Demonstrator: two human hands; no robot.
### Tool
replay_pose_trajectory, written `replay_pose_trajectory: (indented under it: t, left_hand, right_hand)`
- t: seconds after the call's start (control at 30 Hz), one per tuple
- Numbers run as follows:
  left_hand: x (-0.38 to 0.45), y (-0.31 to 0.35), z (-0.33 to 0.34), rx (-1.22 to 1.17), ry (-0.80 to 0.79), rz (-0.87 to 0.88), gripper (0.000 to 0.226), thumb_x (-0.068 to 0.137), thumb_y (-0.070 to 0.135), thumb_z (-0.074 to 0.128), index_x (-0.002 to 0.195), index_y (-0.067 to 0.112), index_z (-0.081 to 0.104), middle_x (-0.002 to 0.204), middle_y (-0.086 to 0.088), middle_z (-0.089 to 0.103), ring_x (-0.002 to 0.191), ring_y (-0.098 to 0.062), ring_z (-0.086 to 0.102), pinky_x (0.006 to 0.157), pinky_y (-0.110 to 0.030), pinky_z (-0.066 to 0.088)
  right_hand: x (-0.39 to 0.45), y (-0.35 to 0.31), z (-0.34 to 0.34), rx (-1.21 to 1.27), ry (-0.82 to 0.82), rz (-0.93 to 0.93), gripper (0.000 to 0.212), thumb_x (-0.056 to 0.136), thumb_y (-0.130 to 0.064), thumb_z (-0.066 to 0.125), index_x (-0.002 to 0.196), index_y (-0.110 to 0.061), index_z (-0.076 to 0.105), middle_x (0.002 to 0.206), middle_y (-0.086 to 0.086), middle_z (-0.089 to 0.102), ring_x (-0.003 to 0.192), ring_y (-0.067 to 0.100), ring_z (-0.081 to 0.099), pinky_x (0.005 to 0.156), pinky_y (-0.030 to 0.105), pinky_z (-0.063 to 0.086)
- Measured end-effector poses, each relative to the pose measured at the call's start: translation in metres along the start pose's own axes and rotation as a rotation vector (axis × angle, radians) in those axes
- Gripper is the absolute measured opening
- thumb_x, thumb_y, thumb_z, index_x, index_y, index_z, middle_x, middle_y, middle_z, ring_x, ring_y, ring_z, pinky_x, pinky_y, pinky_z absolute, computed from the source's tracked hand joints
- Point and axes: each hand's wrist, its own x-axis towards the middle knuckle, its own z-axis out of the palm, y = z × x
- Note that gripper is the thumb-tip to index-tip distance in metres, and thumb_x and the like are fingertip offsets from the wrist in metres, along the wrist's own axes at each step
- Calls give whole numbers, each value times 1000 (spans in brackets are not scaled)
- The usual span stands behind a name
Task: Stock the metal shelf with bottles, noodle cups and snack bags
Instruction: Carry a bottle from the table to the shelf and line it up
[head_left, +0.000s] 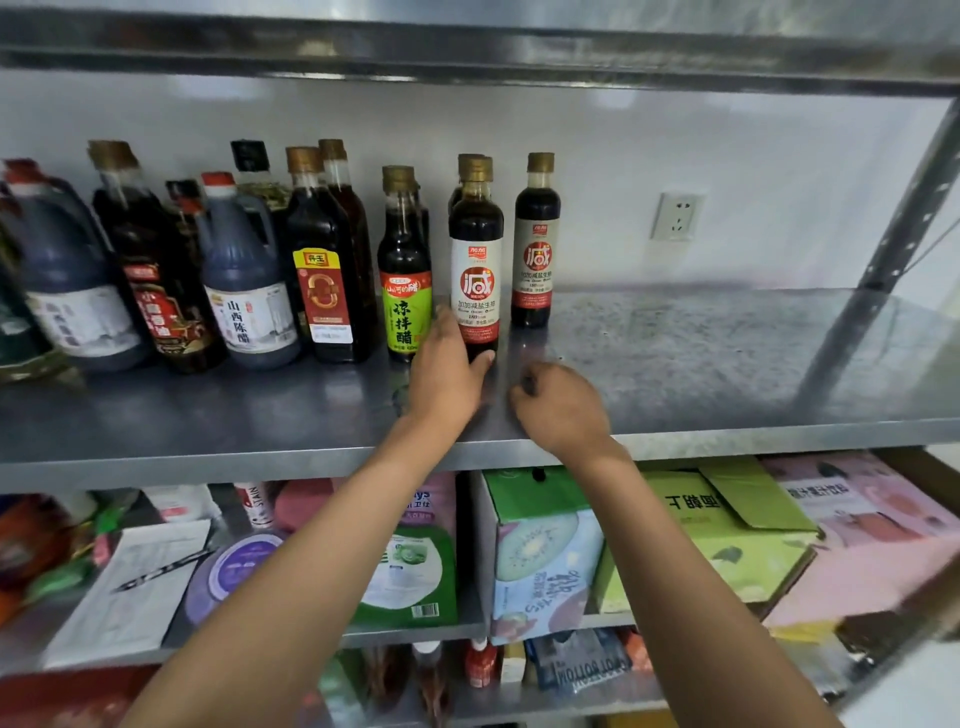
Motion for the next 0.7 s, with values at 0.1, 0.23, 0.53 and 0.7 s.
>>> replay_pose_trajectory:
  t: [0.1,0.23,0.53,0.7]
  left_hand:
    - [-21,0,-17,68,-67,127,72,97,34,56,153,5,21,155,-15,33,143,-28,30,115,-38,27]
    - [-44,-10,-22,216,-105,396,60,104,37,33,153,4,23,160,-14,22,149,-24,16,121,-38,7]
    - [-119,-15,9,235,-172,832,57,103,31,18,151,3,26,159,-13,26,149,-27,16,122,-48,5]
    - [-196,23,25,32,-295,993,57,103,30,27,153,3,21,160,-15,20,150,-30,14,121,-52,10]
  right_hand:
    - [-11,-2,4,-10,101,7,30,87,-29,45,99,-9,64,105,17,68,100,37,61,82,37,44]
    - [-34,-2,12,-195,108,176,61,96,-39,21,147,-12,41,157,10,34,148,23,22,121,45,9]
    - [-166,6,19,-269,240,496,61,105,-45,18,157,-14,11,165,3,5,152,14,-5,121,38,-11]
    - [-281,7,-4,-306,350,700,60,105,-44,22,157,-16,13,165,4,9,152,16,0,123,39,-5]
